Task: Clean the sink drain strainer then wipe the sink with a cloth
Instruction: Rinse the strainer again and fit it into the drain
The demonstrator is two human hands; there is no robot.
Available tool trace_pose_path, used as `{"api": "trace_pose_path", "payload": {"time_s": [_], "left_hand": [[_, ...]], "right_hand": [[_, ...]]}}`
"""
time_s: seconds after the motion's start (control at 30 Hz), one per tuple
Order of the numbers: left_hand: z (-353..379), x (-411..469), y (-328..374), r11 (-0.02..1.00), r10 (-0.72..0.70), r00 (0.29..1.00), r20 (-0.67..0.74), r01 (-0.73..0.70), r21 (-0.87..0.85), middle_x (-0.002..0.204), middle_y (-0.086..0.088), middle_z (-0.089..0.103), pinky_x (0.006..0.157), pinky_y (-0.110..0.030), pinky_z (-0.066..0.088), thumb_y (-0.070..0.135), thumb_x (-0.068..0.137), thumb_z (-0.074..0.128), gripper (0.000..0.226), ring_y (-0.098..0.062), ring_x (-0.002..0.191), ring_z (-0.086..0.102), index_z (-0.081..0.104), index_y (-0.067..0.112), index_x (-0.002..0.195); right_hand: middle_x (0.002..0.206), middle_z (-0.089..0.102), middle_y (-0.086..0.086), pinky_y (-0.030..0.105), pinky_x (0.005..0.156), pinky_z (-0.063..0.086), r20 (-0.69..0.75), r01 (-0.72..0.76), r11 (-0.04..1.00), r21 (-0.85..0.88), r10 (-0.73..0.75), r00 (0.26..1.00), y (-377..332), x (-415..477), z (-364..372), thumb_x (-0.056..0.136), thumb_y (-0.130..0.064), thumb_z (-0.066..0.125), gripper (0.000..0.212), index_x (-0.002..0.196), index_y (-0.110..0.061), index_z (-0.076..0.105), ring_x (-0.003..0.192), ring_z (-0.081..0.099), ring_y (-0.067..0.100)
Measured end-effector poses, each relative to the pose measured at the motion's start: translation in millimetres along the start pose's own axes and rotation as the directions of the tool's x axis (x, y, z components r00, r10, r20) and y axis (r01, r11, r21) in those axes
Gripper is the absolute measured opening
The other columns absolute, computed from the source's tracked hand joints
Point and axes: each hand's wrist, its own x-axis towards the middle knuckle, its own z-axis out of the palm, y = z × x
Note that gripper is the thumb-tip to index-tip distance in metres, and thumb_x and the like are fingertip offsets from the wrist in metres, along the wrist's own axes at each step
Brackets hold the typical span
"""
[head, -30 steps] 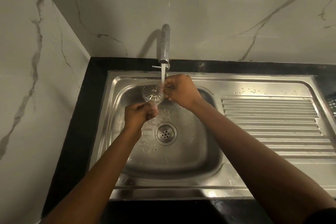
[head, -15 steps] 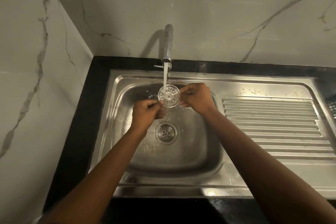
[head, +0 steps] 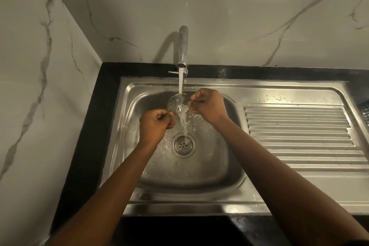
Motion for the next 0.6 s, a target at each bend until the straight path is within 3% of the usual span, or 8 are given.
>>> {"api": "trace_pose_path", "payload": {"time_s": [0.13,0.2,0.3,0.37,0.47,0.6], "left_hand": [[-3.9,3.4,-1.8,0.999,0.0,0.999,-0.047,-0.002,-0.036,0.079,-0.007,0.082,0.075,-0.038,0.068,0.006,0.097,0.073,0.014,-0.024,0.072,0.081,0.08,0.014,0.088],[-3.1,5.8,-1.4,0.999,0.022,0.997,-0.071,-0.026,-0.047,0.081,-0.005,0.082,0.077,-0.039,0.067,0.007,0.097,0.073,0.016,-0.024,0.076,0.081,0.081,0.016,0.086],[0.6,7.8,-2.2,0.996,0.04,0.993,-0.107,-0.049,-0.078,0.085,-0.003,0.083,0.081,-0.039,0.067,0.006,0.096,0.074,0.012,-0.021,0.081,0.081,0.082,0.015,0.092],[3.5,7.4,-3.1,0.992,0.047,0.991,-0.125,-0.061,-0.107,0.089,-0.004,0.083,0.083,-0.038,0.067,0.006,0.096,0.074,0.009,-0.02,0.083,0.082,0.082,0.008,0.1],[8.0,6.7,-1.7,0.987,0.042,0.992,-0.121,-0.06,-0.148,0.096,-0.008,0.083,0.087,-0.036,0.065,0.007,0.097,0.074,0.015,-0.021,0.09,0.082,0.08,0.006,0.11],[13.7,7.6,3.7,0.95,-0.046,0.998,-0.044,0.03,-0.309,0.107,-0.011,0.082,0.087,-0.027,0.064,0.001,0.099,0.068,0.026,-0.02,0.098,0.081,0.074,0.001,0.124]], "right_hand": [[0.079,0.079,-0.005,0.037,0.077,0.067,-0.016,0.109,0.991,-0.073,-0.111,0.994,-8.0,4.9,10.4,0.087,-0.007,0.08,0.014,0.084,-0.019,0.075,0.074,0.077,0.009],[0.084,0.08,-0.004,0.038,0.081,0.066,-0.026,0.098,0.994,-0.041,-0.099,0.995,-11.2,6.4,12.8,0.088,-0.007,0.079,0.01,0.088,-0.017,0.077,0.079,0.078,0.01],[0.085,0.081,0.009,0.048,0.082,0.066,-0.021,-0.038,0.985,0.166,0.042,0.999,-13.8,3.6,10.8,0.09,-0.003,0.074,0.013,0.087,-0.014,0.079,0.082,0.079,0.031],[0.09,0.079,0.021,0.049,0.085,0.065,0.028,-0.161,0.908,0.387,0.163,0.986,-13.8,-0.3,6.8,0.092,0.002,0.069,0.012,0.091,-0.005,0.079,0.092,0.076,0.043],[0.106,0.075,0.03,0.043,0.091,0.064,0.128,-0.281,0.745,0.605,0.257,0.958,-11.6,-3.8,1.8,0.096,-0.001,0.065,0.015,0.104,0.007,0.075,0.102,0.075,0.043],[0.106,0.078,0.023,0.039,0.094,0.063,0.156,-0.289,0.643,0.71,0.257,0.954,-9.5,-4.8,-0.5,0.097,0.0,0.067,0.013,0.105,0.006,0.074,0.101,0.077,0.033]]}}
